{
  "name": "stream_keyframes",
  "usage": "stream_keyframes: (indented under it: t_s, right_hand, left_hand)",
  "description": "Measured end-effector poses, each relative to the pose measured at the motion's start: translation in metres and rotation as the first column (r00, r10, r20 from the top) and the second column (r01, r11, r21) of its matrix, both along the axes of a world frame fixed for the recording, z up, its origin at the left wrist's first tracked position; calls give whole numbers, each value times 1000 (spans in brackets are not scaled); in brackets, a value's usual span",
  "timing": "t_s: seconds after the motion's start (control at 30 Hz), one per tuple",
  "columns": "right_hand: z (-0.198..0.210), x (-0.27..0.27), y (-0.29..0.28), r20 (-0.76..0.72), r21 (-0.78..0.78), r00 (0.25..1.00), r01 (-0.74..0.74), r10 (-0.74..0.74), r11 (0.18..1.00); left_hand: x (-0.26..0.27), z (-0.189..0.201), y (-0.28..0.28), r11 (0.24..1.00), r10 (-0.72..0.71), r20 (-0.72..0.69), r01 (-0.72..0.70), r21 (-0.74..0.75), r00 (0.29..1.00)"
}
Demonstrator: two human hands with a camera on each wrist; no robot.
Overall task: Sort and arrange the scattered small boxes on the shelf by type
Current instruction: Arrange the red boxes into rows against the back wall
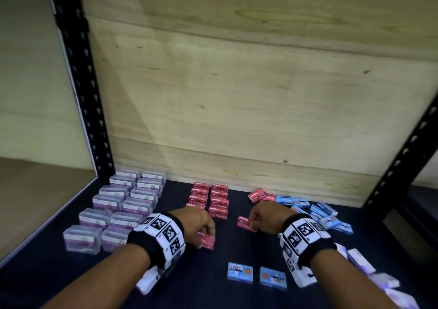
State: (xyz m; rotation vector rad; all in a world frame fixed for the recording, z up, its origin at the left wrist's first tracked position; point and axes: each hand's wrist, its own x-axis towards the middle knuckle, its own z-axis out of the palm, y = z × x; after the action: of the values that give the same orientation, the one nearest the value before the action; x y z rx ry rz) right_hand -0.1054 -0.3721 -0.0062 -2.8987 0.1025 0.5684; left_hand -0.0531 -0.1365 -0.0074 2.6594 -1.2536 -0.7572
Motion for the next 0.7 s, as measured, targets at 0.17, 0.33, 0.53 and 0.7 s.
stream_keyframes:
  t_s: [0.17, 0.33, 0.53, 0.7]
  right_hand:
    - [3, -3, 5, -3, -12, 1000, -6, 6, 1000]
    - [4, -4, 19, 4, 77, 999, -43, 43, 996]
    - [4, -4, 29, 10, 103, 999, -42, 41, 994]
    - [8, -5, 28, -3, 97, 1000, -7, 7, 995]
  left_hand:
    - [0, 1, 2, 980, 64, -51, -72, -188, 997]
    - [5, -1, 13, 940, 202, -107, -224, -258, 973]
    - [6, -2, 28, 970, 233, 2, -232, -75, 973]
    - [5, 9, 34, 968, 208, 192, -230, 101, 959]
